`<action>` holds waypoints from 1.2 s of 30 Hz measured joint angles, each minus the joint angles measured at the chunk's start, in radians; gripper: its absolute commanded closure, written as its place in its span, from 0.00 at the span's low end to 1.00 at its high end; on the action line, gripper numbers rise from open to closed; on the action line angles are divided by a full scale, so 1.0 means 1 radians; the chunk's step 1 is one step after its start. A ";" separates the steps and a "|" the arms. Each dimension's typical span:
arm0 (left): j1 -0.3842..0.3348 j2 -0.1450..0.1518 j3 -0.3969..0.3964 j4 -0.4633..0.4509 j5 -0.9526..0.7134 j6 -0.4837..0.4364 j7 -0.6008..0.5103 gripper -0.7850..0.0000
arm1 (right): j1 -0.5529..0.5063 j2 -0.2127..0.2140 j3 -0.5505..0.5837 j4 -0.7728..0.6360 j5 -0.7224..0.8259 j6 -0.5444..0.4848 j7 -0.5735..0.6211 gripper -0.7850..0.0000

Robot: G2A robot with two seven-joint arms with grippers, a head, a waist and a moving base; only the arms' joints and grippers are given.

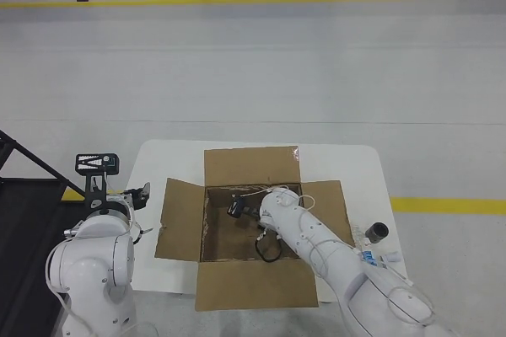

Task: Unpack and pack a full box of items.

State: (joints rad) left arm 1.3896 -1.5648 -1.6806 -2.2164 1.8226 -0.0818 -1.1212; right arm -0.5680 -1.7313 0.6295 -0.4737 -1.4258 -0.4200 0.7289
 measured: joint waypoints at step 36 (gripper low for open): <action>0.000 0.000 0.000 0.000 0.000 0.000 0.000 0.00 | -0.152 0.062 0.137 -0.274 0.078 0.178 0.273 0.58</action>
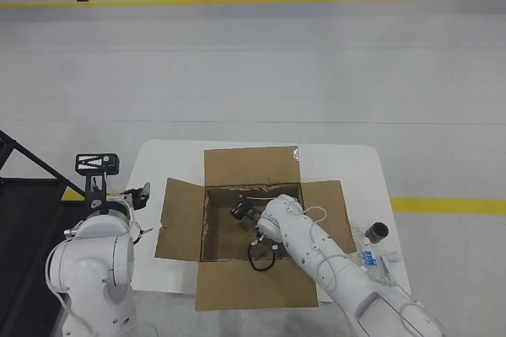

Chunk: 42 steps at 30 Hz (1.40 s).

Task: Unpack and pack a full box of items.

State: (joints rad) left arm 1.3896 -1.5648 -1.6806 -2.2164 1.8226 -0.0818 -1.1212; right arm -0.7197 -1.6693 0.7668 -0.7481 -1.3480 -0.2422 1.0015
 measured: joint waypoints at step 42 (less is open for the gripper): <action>0.000 0.000 0.000 0.000 0.000 0.000 0.000 0.00 | -0.429 0.157 0.619 -0.602 0.737 -0.326 -0.131 1.00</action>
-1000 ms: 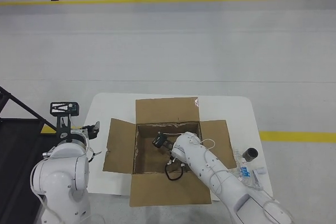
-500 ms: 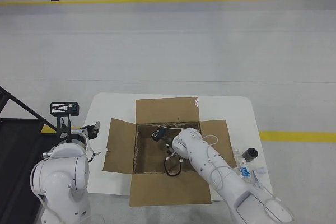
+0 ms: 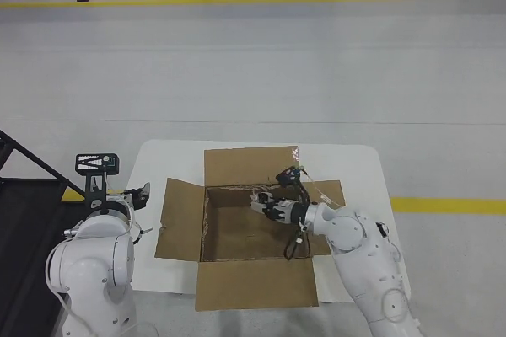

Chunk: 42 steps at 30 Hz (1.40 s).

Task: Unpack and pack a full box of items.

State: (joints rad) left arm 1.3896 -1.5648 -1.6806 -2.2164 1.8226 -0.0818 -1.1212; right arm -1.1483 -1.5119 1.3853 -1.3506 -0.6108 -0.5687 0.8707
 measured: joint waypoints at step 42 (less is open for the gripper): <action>0.000 0.000 0.000 0.000 0.000 0.000 0.000 0.00 | -0.411 0.148 0.625 -0.452 -0.134 0.110 -0.025 1.00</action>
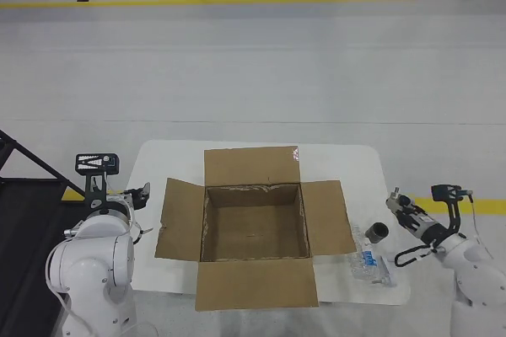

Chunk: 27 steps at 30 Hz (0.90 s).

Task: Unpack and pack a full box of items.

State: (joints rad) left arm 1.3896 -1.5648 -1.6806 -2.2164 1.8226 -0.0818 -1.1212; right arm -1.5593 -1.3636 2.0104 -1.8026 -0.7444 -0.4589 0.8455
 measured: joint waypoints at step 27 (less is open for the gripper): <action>0.000 0.000 0.000 0.000 0.000 0.000 0.000 0.00 | -0.236 -0.002 -0.374 -0.019 -0.356 0.223 -0.061 1.00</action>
State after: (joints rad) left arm 1.3896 -1.5648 -1.6806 -2.2164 1.8226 -0.0818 -1.1212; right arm -1.7957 -1.3655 1.6360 -1.8215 -1.1005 -0.2362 0.7845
